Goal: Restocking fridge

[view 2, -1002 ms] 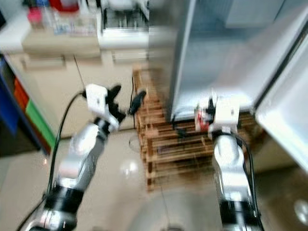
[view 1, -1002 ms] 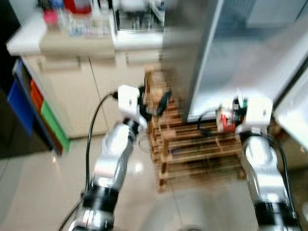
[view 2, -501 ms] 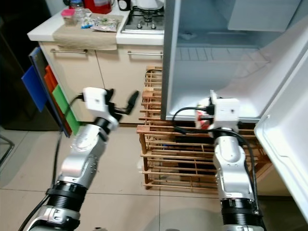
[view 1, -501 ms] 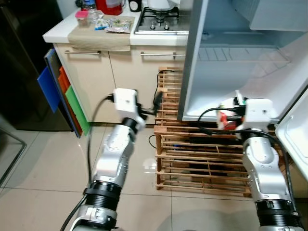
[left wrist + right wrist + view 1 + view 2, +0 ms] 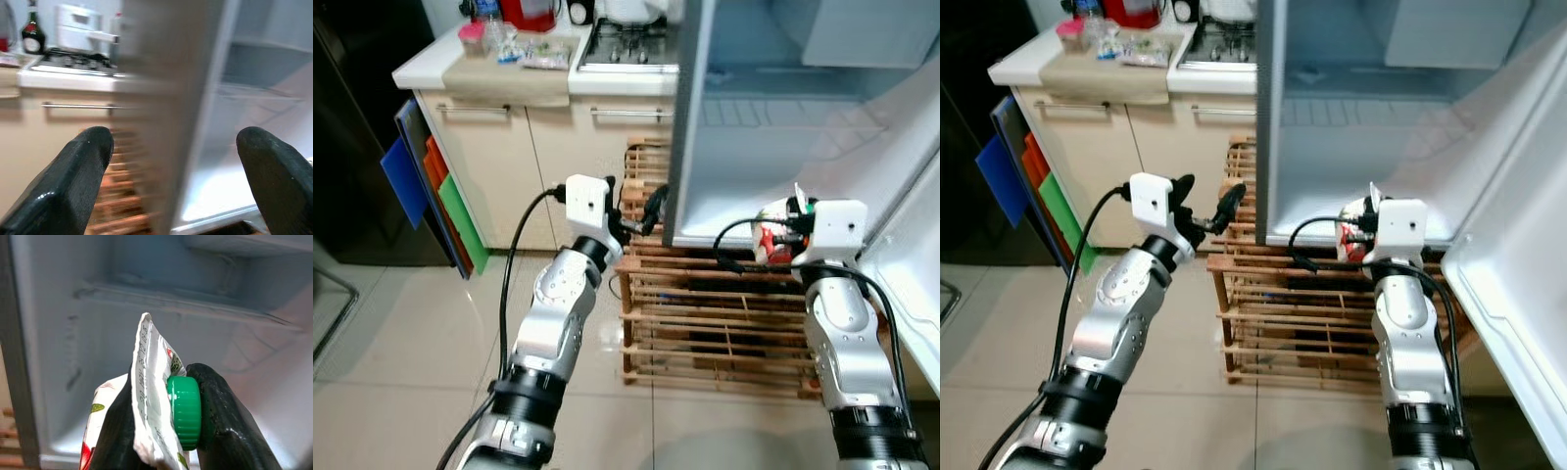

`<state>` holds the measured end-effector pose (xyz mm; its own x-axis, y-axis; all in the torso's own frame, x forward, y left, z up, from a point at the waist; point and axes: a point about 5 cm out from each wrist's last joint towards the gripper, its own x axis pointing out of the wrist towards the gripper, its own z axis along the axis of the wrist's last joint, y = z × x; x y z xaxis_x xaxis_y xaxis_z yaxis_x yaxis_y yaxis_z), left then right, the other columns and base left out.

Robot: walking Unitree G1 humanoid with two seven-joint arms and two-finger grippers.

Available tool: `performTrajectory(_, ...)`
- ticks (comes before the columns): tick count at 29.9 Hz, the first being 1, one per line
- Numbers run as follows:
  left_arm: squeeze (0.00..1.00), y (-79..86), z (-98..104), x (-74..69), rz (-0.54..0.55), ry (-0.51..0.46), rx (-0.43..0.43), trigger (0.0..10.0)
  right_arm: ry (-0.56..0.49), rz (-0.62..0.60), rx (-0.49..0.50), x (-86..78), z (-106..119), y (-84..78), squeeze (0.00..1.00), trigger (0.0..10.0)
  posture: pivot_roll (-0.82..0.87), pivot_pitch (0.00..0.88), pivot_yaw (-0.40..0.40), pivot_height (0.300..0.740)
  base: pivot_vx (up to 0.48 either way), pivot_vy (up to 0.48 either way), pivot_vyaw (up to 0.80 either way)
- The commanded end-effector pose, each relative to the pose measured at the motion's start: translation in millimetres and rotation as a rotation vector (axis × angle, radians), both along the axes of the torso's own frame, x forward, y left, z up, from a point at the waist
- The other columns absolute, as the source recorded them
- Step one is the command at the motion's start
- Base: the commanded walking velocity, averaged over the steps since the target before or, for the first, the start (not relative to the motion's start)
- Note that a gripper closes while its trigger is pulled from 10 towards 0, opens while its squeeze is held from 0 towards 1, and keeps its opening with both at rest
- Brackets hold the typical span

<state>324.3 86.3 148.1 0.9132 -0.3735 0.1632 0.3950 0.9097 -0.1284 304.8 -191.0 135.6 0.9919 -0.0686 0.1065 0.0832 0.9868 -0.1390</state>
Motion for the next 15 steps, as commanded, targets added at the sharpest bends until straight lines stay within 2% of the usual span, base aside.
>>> performTrajectory(1, 0.00, -5.9, 5.9, 2.6, 0.001, -0.019, 0.004, 10.0, -0.010, -0.022, -0.009, -0.3, 3.7, -7.7, 0.00, 10.0, -0.20, 0.000, 0.012, 0.732, 0.000, 0.000, 0.00)
performTrajectory(2, 0.00, -4.5, 4.9, 4.4, 0.017, -0.015, 0.025, 10.0, -0.011, -0.021, -0.010, 0.0, 4.1, -7.8, 0.00, 10.0, -0.20, 0.000, 0.012, 0.732, 0.000, 0.000, 0.00)
performTrajectory(11, 0.00, -9.2, 7.7, 1.7, -0.020, -0.028, 0.011, 10.0, -0.007, -0.017, -0.011, 1.2, 3.8, -7.2, 0.00, 10.0, -0.20, 0.000, 0.011, 0.732, 0.000, 0.000, 0.00)
performTrajectory(12, 0.00, -10.7, 8.3, 1.4, -0.025, -0.039, 0.032, 10.0, -0.007, -0.016, -0.012, 1.7, 4.0, -7.1, 0.00, 10.0, -0.20, 0.000, 0.009, 0.732, 0.000, 0.000, 0.00)
performTrajectory(15, 0.00, -12.6, 9.2, 0.2, -0.042, -0.043, 0.012, 10.0, -0.006, -0.014, -0.013, 2.8, 4.1, -6.2, 0.00, 10.0, -0.20, 0.000, 0.009, 0.732, 0.000, 0.000, 0.00)
